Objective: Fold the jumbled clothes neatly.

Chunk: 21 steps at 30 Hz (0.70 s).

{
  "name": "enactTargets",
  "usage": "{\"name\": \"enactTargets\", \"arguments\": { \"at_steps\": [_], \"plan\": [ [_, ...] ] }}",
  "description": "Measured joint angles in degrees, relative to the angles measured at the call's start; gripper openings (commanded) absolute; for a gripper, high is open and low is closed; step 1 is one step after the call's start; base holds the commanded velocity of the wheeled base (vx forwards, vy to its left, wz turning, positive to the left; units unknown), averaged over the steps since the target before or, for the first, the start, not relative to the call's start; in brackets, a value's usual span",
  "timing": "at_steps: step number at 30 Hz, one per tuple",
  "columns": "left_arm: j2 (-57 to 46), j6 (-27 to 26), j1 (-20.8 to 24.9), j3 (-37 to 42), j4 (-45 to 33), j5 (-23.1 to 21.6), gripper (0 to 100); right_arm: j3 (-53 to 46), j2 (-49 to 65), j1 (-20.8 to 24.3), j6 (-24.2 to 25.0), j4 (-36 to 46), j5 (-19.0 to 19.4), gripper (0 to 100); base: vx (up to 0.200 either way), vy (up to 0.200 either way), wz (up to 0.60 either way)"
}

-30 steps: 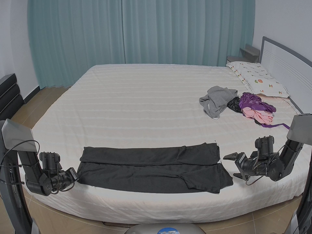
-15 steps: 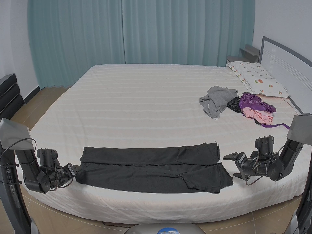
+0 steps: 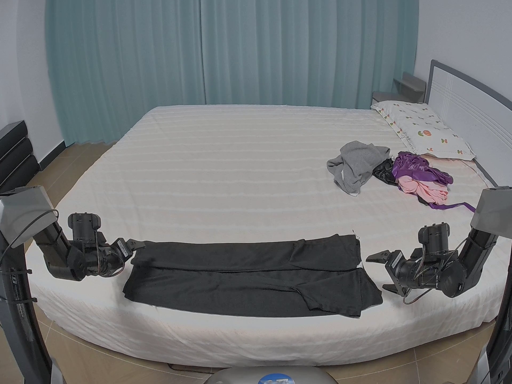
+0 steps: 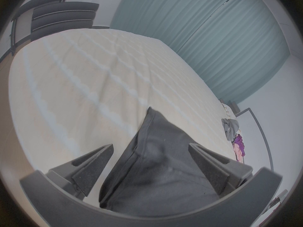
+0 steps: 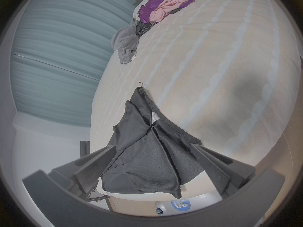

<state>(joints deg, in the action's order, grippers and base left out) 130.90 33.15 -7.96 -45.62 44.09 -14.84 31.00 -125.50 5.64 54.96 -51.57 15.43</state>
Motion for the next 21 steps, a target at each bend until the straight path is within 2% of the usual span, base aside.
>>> {"name": "enactTargets", "arguments": {
  "at_steps": [5, 8, 14, 19, 20, 21],
  "plan": [
    [3.5, -4.0, 0.8, -8.0, -4.0, -1.0, 100, -0.1, 0.0, 0.1, 0.0, 0.0, 0.0, 100, 0.0, 0.0, 0.0],
    [5.4, -6.9, 1.2, -10.1, -4.7, -1.7, 100, -0.1, 0.0, 0.1, 0.0, 0.0, 0.0, 100, 0.0, 0.0, 0.0],
    [7.1, -10.5, 1.6, -8.7, -4.8, -5.4, 100, -0.2, 0.0, 0.2, 0.0, 0.0, 0.0, 100, 0.0, 0.0, 0.0],
    [7.6, -12.9, 1.6, -7.5, -4.2, -5.6, 100, -0.2, 0.0, 0.3, 0.0, 0.0, 0.0, 100, 0.0, 0.0, 0.0],
    [7.7, -13.4, 1.6, -7.2, -4.1, -5.7, 0, -0.2, 0.0, 0.3, 0.0, 0.0, 0.0, 100, 0.0, 0.0, 0.0],
    [7.7, -13.6, 1.6, -7.1, -4.0, -5.7, 0, -0.2, 0.0, 0.3, 0.0, 0.0, 0.0, 100, 0.0, 0.0, 0.0]
  ]
}}
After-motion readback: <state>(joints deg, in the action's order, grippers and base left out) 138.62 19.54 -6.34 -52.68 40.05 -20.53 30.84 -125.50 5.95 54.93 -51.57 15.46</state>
